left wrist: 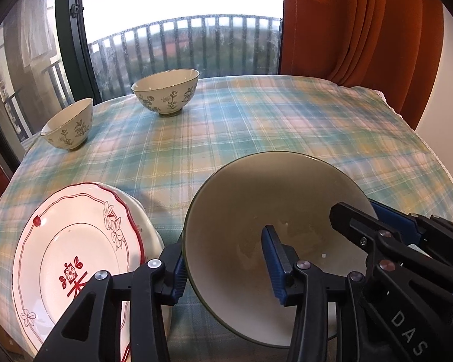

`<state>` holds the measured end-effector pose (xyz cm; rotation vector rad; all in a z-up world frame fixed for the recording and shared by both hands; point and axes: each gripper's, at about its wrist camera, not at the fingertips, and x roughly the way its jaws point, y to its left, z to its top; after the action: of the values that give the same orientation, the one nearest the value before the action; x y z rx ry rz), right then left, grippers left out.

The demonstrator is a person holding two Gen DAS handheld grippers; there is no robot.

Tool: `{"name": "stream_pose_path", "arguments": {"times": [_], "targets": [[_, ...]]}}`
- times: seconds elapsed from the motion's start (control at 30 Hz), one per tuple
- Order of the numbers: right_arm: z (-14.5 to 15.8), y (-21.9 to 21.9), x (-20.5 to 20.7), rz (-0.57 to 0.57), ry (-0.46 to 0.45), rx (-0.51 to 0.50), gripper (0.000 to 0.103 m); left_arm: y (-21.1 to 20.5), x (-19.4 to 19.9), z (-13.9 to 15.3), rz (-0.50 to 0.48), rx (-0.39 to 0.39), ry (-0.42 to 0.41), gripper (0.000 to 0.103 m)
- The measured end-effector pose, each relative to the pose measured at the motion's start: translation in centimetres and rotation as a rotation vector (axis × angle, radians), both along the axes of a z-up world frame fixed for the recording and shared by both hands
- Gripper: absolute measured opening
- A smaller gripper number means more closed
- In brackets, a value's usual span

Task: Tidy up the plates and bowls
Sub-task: 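Carry the cream bowl beside the plate stack and lower it to the table, then open both grippers and release the cream bowl, then move both grippers to the second green-rimmed cream bowl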

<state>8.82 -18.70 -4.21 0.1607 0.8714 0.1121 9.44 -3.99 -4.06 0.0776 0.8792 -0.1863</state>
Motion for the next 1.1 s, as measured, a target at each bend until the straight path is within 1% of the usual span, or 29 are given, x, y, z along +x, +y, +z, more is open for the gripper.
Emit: {"name": "stream_pose_path", "arguments": {"times": [0.07, 0.1, 0.13, 0.17, 0.2, 0.23, 0.27, 0.33, 0.47, 0.7, 0.87, 1.1], "targets": [[0.1, 0.0, 0.0, -0.001, -0.003, 0.009, 0.030, -0.1, 0.2, 0.0, -0.010, -0.008, 0.010, 0.053], [0.0, 0.2, 0.1, 0.006, -0.004, 0.006, 0.034, -0.1, 0.2, 0.0, -0.015, -0.003, 0.009, 0.054], [0.0, 0.4, 0.2, 0.011, -0.005, 0.000, 0.037, -0.3, 0.2, -0.1, -0.029, -0.005, 0.012, 0.060], [0.0, 0.5, 0.2, 0.020, -0.006, 0.002, 0.042, -0.4, 0.1, 0.0, -0.041, -0.008, 0.010, 0.065], [0.0, 0.7, 0.2, 0.027, -0.013, 0.006, 0.056, -0.3, 0.0, 0.1, -0.041, -0.013, 0.003, 0.068], [0.2, 0.7, 0.1, 0.017, -0.029, 0.002, 0.061, -0.2, -0.1, 0.3, -0.039, -0.020, -0.010, 0.077], [0.2, 0.6, 0.1, 0.014, -0.039, 0.002, 0.067, -0.2, -0.2, 0.6, -0.038, -0.020, -0.028, 0.084], [0.5, 0.7, 0.1, 0.016, -0.055, 0.000, 0.073, -0.2, -0.2, 0.9, -0.029, -0.009, -0.048, 0.085], [0.9, 0.8, 0.3, 0.016, -0.064, -0.012, 0.074, 0.0, -0.1, 1.3, -0.022, -0.011, -0.053, 0.088], [1.7, 1.2, 0.9, 0.028, -0.077, -0.016, 0.074, 0.5, 0.4, 2.3, -0.002, 0.000, -0.065, 0.089], [3.2, 1.9, 1.4, 0.050, -0.100, -0.015, 0.074, 1.3, 0.7, 3.7, 0.020, 0.004, -0.087, 0.089], [5.4, 3.8, 2.9, 0.080, -0.118, -0.039, 0.074, 3.4, 1.8, 5.6, 0.061, 0.001, -0.102, 0.089]]}}
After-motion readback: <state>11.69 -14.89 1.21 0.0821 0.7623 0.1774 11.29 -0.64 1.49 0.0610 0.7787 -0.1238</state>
